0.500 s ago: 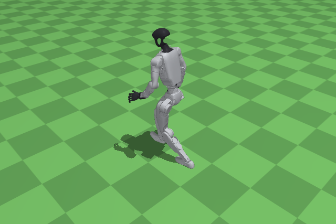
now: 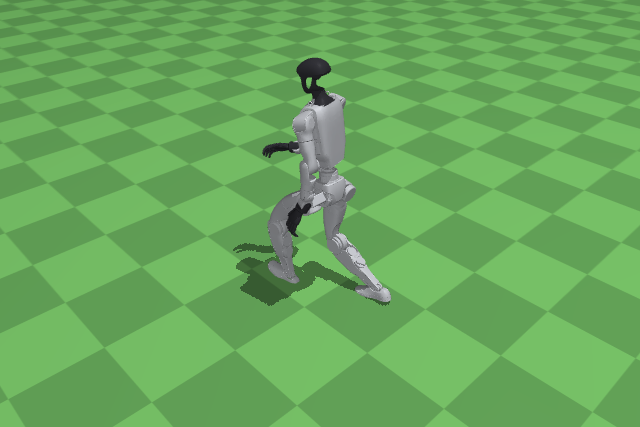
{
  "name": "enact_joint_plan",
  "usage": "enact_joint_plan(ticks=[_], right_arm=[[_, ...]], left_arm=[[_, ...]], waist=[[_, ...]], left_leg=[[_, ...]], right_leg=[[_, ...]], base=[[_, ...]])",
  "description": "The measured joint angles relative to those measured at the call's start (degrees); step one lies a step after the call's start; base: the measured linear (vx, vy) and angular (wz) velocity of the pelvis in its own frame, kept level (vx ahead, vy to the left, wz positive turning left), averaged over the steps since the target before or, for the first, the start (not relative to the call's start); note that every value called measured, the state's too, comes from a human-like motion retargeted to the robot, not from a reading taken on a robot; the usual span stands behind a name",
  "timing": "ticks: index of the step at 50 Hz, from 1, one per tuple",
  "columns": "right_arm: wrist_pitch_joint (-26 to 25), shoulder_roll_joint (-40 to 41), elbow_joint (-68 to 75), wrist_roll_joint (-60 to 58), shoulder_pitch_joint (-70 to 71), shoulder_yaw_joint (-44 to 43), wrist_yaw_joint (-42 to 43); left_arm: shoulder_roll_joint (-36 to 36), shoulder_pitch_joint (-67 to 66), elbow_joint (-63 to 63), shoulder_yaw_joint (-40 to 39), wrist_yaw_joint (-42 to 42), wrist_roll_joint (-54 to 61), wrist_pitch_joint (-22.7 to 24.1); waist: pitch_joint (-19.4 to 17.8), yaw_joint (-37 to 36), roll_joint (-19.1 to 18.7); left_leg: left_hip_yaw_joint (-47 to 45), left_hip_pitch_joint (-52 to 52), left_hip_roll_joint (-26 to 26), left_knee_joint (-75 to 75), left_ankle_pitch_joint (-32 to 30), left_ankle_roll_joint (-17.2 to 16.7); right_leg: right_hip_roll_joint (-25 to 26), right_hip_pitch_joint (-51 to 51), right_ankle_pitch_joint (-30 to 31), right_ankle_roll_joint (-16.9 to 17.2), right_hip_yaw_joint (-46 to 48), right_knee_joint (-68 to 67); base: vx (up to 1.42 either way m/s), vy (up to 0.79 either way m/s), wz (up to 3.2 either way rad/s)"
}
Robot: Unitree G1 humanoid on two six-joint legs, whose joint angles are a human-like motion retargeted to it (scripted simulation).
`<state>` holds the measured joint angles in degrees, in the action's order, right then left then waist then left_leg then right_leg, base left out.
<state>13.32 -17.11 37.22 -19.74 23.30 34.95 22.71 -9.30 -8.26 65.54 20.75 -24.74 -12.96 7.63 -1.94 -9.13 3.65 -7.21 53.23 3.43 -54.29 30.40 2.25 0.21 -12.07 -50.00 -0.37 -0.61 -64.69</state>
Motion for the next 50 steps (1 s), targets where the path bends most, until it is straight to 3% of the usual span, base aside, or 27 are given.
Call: enact_joint_plan(ticks=[2,4,5,7,11,15,20,22,24,26,28,30,32,37,42,45,50], right_arm=[[-0.6,0.8,2.1,-0.9,-2.7,0.5,-1.0],[-1.6,3.3,7.0,-1.9,-6.0,0.7,-3.5],[-2.2,4.3,9.6,-2.1,-7.4,1.1,-4.8],[-3.3,5.2,14.8,-2.7,-9.7,1.9,-7.0],[-4.5,4.3,21.5,-3.1,-13.9,1.8,-8.8],[-4.6,0.9,21.9,-0.8,-18.4,-0.9,-7.8],[-4.2,-3.0,18.6,2.9,-22.6,-5.4,-4.5],[-3.8,-3.7,17.2,2.9,-23.3,-6.5,-3.0],[-3.4,-3.5,16.3,2.5,-23.7,-6.9,-1.6],[-2.9,-3.2,15.4,1.8,-23.4,-7.3,0.3],[-2.4,-2.9,14.9,1.2,-21.8,-7.3,2.0],[-2.2,-2.6,14.9,1.0,-19.7,-7.0,2.7],[-2.0,-1.9,14.8,1.2,-18.0,-6.5,2.5],[-1.8,0.5,14.5,2.0,-15.1,-5.2,1.0],[-1.8,2.5,15.7,2.3,-13.6,-3.5,-1.3],[-2.2,3.7,17.0,2.5,-14.1,-2.8,-2.7],[-3.3,4.2,19.7,3.2,-13.5,-1.7,-7.4]], left_arm=[[0.0,-0.7,1.1,-0.5,0.3,-0.2,-0.5],[-1.2,0.3,1.9,-1.1,1.3,-0.4,-0.9],[-1.5,1.1,1.6,-1.2,1.5,-0.3,-1.0],[-2.3,3.5,0.1,-0.7,1.5,0.0,-0.9],[-4.2,9.6,-4.3,1.2,0.7,0.7,-0.3],[-6.0,16.2,-10.0,3.2,1.0,1.0,1.8],[-8.5,23.4,-16.2,6.6,0.6,-0.4,5.5],[-8.8,24.3,-16.9,7.2,0.0,-1.5,6.0],[-8.5,22.7,-16.4,7.2,-0.4,-2.1,5.8],[-7.9,19.8,-14.6,6.5,-0.6,-2.5,4.9],[-6.6,16.8,-12.0,5.2,0.0,-3.1,3.6],[-5.0,14.4,-9.5,4.6,1.9,-4.2,2.1],[-4.1,12.6,-7.8,4.4,4.0,-5.4,1.3],[-4.2,8.9,-6.4,3.3,6.9,-6.6,1.4],[-5.7,7.5,-7.0,3.3,7.7,-7.1,0.9],[-6.5,7.5,-8.0,3.7,7.3,-7.0,0.7],[-9.8,11.1,-11.0,4.0,8.4,-5.3,0.5]], waist=[[0.6,0.0,3.5],[-1.0,0.6,9.6],[-1.4,1.2,11.2],[-1.9,2.7,12.4],[-3.1,6.8,11.4],[-5.0,10.4,7.7],[-4.7,11.1,3.1],[-4.7,11.3,3.2],[-4.3,11.1,3.1],[-4.6,10.8,1.7],[-5.9,10.4,-2.7],[-6.3,9.0,-5.8],[-5.9,6.6,-6.4],[-5.4,1.3,-4.0],[-5.2,2.0,1.7],[-4.9,3.8,4.1],[-4.8,7.1,7.4]], left_leg=[[-2.4,-0.4,2.1,-5.9,-1.4,2.1],[-6.5,-5.8,7.0,-5.0,-1.7,4.6],[-7.3,-7.9,8.7,-4.4,-1.1,5.7],[-7.3,-13.4,10.9,-1.6,1.1,6.8],[-5.4,-26.9,12.3,6.3,4.8,6.1],[-3.2,-39.3,10.5,11.3,9.1,4.4],[1.6,-47.4,8.3,13.8,14.8,3.9],[2.5,-49.9,8.8,11.9,16.9,4.3],[2.4,-51.2,8.1,4.9,19.1,4.0],[2.3,-51.3,5.4,-6.5,18.4,2.9],[2.3,-48.2,-1.6,-21.8,14.0,1.5],[2.1,-41.7,-7.2,-32.8,9.6,2.0],[1.9,-34.3,-7.9,-36.0,9.5,3.5],[2.6,-21.1,-0.8,-20.1,11.0,4.0],[6.0,-17.4,10.8,1.5,2.4,2.0],[4.4,-16.9,12.3,-0.1,1.0,2.8],[0.5,-22.9,11.1,3.9,2.8,4.1]], right_leg=[[-4.1,1.0,4.6,2.9,-0.3,-8.3],[-11.9,0.4,15.5,6.5,-1.5,-17.5],[-14.4,-1.4,21.1,7.3,-1.6,-21.8],[-17.7,-6.9,23.5,5.6,-1.5,-27.7],[-19.9,-17.6,15.6,1.8,0.5,-27.1],[-17.1,-24.8,10.7,2.3,3.7,-11.7],[-10.4,-30.9,13.1,7.4,4.3,14.6],[-10.6,-32.4,14.7,8.4,3.1,15.4],[-10.7,-34.3,16.3,7.4,2.1,7.3],[-9.9,-34.2,16.1,4.6,2.9,-2.0],[-6.9,-31.3,14.0,0.8,7.1,-6.5],[-4.2,-28.0,12.4,-1.6,9.9,-6.4],[-3.1,-24.8,11.3,-2.2,10.3,-4.6],[-2.5,-16.7,9.4,-0.1,7.1,0.9],[-5.0,-12.5,4.1,2.3,0.9,-0.4],[-5.6,-12.4,2.7,3.9,-1.7,-6.0],[-10.0,-16.2,8.0,6.2,-1.6,-10.9]], base=[[1.09,0.09,0.07],[1.01,0.09,0.31],[0.97,0.08,0.3],[0.97,0.08,0.18],[0.97,0.06,0.1],[0.96,0.0,0.2],[0.9,-0.08,0.1],[0.86,-0.12,0.16],[0.88,-0.14,0.06],[0.9,-0.15,0.05],[0.83,-0.18,0.03],[0.76,-0.18,-0.16],[0.74,-0.15,-0.37],[0.7,-0.09,-0.64],[0.58,-0.05,-0.54],[0.46,-0.02,-0.71],[0.38,0.0,-0.85]])
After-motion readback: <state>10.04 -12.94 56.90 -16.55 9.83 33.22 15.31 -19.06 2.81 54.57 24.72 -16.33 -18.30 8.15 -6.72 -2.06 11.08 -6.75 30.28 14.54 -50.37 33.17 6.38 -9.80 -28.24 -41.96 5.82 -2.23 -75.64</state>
